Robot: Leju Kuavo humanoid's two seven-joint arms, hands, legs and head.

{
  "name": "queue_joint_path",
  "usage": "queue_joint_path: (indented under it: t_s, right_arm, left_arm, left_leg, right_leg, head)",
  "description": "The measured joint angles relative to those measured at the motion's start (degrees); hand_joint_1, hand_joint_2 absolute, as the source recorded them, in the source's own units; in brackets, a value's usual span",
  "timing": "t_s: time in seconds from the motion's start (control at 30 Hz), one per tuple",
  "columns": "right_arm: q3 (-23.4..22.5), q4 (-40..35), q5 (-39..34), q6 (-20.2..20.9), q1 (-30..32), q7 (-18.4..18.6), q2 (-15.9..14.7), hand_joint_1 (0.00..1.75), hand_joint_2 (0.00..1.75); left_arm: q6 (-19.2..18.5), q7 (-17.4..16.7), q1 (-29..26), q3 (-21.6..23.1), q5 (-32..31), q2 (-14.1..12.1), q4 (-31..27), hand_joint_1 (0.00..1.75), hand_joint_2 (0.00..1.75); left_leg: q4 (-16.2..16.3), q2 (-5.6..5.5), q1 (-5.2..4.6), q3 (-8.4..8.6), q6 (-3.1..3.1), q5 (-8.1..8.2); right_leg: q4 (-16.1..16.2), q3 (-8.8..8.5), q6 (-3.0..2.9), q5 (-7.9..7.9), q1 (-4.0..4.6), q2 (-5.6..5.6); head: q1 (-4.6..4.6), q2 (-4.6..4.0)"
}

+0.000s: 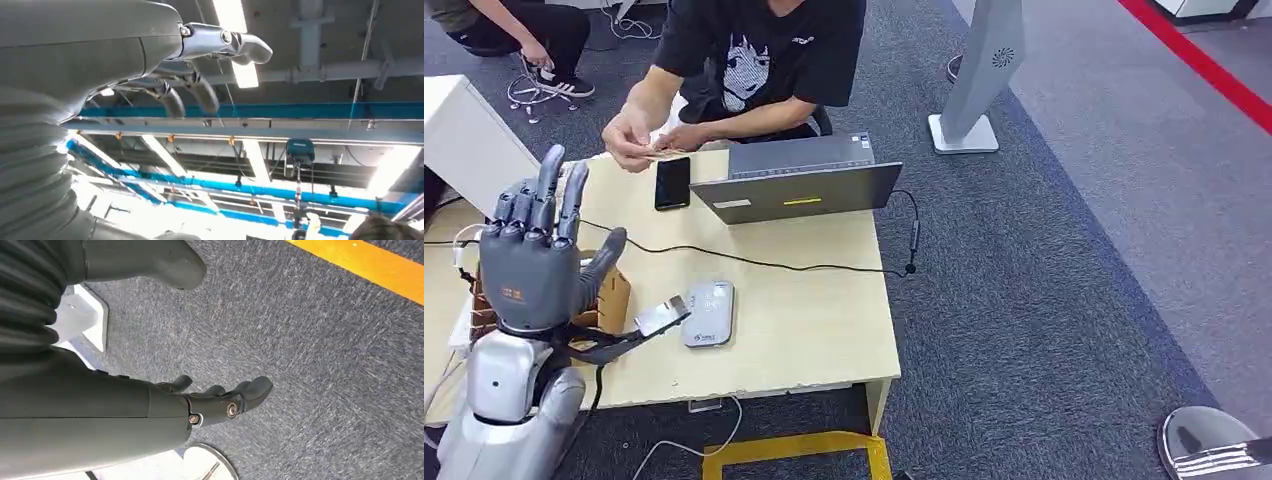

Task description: Pass the card to the sensor for recognition and then transmit it.

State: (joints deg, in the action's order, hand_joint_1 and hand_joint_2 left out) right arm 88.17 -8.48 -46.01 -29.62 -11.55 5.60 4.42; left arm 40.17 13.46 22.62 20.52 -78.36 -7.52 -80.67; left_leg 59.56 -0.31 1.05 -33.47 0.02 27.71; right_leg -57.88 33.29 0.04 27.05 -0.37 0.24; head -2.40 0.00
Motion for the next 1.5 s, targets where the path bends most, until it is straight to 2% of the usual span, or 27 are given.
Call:
queue_joint_path:
  t_s: [0.07,0.13,0.23,0.33,0.43,0.53,0.67,0.7,0.8,1.0,1.13,1.33,1.37,1.43,1.47,1.5]
  right_arm:
    - [0.00,0.00,-0.50,-0.26,0.04,0.00,0.00,0.00,1.75]
    - [-0.02,0.00,-1.40,-0.48,0.20,-0.07,0.00,0.00,1.75]
    - [-0.11,0.00,-2.56,-0.98,0.79,-0.50,0.00,0.00,1.75]
    - [-0.24,0.11,-3.41,-1.33,1.42,-1.00,0.00,0.00,1.75]
    - [-0.70,0.31,-4.79,-1.40,2.07,-1.57,0.00,0.00,1.75]
    - [-1.49,0.63,-5.93,-1.42,2.97,-2.19,-0.02,0.00,1.75]
    - [-1.90,1.03,-6.41,-1.42,3.54,-2.56,-0.04,0.00,1.75]
    - [-2.10,1.14,-6.60,-1.40,3.66,-2.67,-0.04,0.00,1.75]
    - [-2.23,1.36,-6.89,-1.40,4.00,-2.78,-0.04,0.00,1.75]
    - [-2.40,1.66,-7.39,-1.40,4.27,-3.04,-0.04,0.00,1.75]
    - [-2.54,1.73,-7.39,-1.40,4.31,-3.08,-0.07,0.00,1.75]
    - [-2.60,1.79,-7.94,-1.40,4.38,-3.08,-0.07,0.00,1.75]
    - [-2.60,1.81,-7.96,-1.40,4.42,-3.08,-0.07,0.00,1.75]
    - [-2.60,1.84,-7.98,-1.38,4.42,-3.08,-0.07,0.00,1.75]
    - [-2.60,1.86,-7.96,-1.38,4.39,-3.06,-0.07,0.00,1.75]
    - [-2.60,1.88,-7.93,-1.36,4.38,-3.00,-0.07,0.00,1.75]
  left_arm:
    - [-0.17,0.18,-0.56,-0.02,3.06,0.29,-0.18,0.00,1.75]
    - [-1.56,-0.75,-1.18,0.00,9.08,0.53,-0.22,0.00,1.75]
    - [-6.85,-2.65,-2.67,0.26,18.22,0.57,-1.73,0.00,1.75]
    - [-10.51,-4.72,-5.00,0.94,22.71,0.53,-4.43,0.00,1.75]
    - [-14.10,-7.74,-8.25,1.33,23.54,-0.22,-7.59,0.00,1.75]
    - [-17.20,-11.96,-11.82,1.40,23.35,-2.12,-10.63,0.00,1.75]
    - [-20.84,-14.69,-14.77,1.38,24.66,-4.21,-12.59,0.00,1.75]
    - [-23.03,-15.91,-15.67,1.29,26.09,-4.59,-12.90,0.00,1.75]
    - [-26.49,-17.42,-19.17,0.13,27.56,-4.81,-12.90,0.00,1.75]
    - [-29.24,-19.96,-26.30,-1.42,26.84,-4.87,-11.48,0.00,1.75]
    - [-29.51,-20.13,-28.17,-1.79,26.75,-5.09,-10.82,0.00,1.75]
    - [-32.13,-26.76,-31.25,-3.11,24.26,-5.99,-9.22,0.00,1.75]
    - [-31.91,-27.28,-32.00,-3.65,23.83,-6.18,-8.85,0.00,0.00]
    - [-31.48,-27.72,-32.96,-4.65,22.76,-6.60,-7.96,0.00,0.00]
    - [-31.17,-27.71,-33.32,-5.11,22.34,-6.84,-7.50,0.00,1.75]
    - [-30.74,-27.63,-33.60,-5.53,21.64,-7.01,-7.04,0.00,1.75]
  left_leg:
    - [0.00,0.00,0.00,0.00,0.00,0.00]
    - [0.00,0.00,0.00,0.01,0.00,0.00]
    - [0.00,0.00,0.01,0.00,0.00,0.01]
    - [-0.02,0.00,0.01,-0.02,0.00,0.01]
    - [-0.02,0.05,0.00,-0.01,0.00,0.02]
    - [-0.02,0.06,0.01,-0.01,-0.02,0.04]
    - [-0.05,0.05,0.01,-0.01,-0.02,0.04]
    - [-0.05,0.05,0.01,-0.01,-0.02,0.04]
    - [-0.06,0.07,0.01,0.01,-0.02,0.04]
    - [-0.05,0.09,0.00,-0.01,-0.01,0.08]
    - [-0.06,0.06,0.00,-0.02,-0.01,0.08]
    - [-0.07,0.09,0.01,0.01,-0.02,0.08]
    - [-0.07,0.09,0.02,0.01,-0.02,0.08]
    - [-0.07,0.06,0.02,0.00,-0.01,0.08]
    - [-0.07,0.06,0.02,-0.01,-0.02,0.08]
    - [-0.07,0.07,0.02,-0.01,-0.02,0.08]
  right_leg:
    - [0.00,0.00,0.00,0.00,0.00,0.00]
    - [0.00,0.00,0.00,0.00,0.00,0.00]
    - [0.00,0.01,0.00,0.01,0.00,0.00]
    - [0.00,0.01,0.01,0.03,0.00,0.00]
    - [0.01,0.01,0.01,0.03,0.00,0.04]
    - [0.01,0.02,0.01,0.05,0.00,0.04]
    - [0.01,0.01,0.01,0.06,0.00,0.02]
    - [0.01,0.00,0.01,0.06,0.00,0.02]
    - [0.01,0.00,0.01,0.05,0.00,0.05]
    - [0.03,0.02,0.03,0.07,0.00,0.07]
    - [0.04,0.01,0.03,0.08,0.00,0.02]
    - [0.03,0.00,0.03,0.07,0.00,0.07]
    - [0.03,0.00,0.03,0.08,0.00,0.06]
    - [0.03,0.01,0.02,0.09,0.00,0.03]
    - [0.03,0.01,0.01,0.09,0.00,0.03]
    - [0.03,0.00,0.01,0.10,0.00,0.03]
  head:
    - [0.00,0.00]
    - [0.00,0.00]
    - [0.00,0.00]
    - [0.00,0.00]
    - [0.00,0.00]
    - [0.00,0.00]
    - [0.00,0.00]
    - [0.00,0.00]
    - [0.02,0.00]
    - [0.00,0.00]
    - [0.00,0.00]
    - [0.00,0.00]
    - [0.00,0.00]
    - [0.00,0.00]
    - [0.00,0.00]
    - [0.00,0.00]
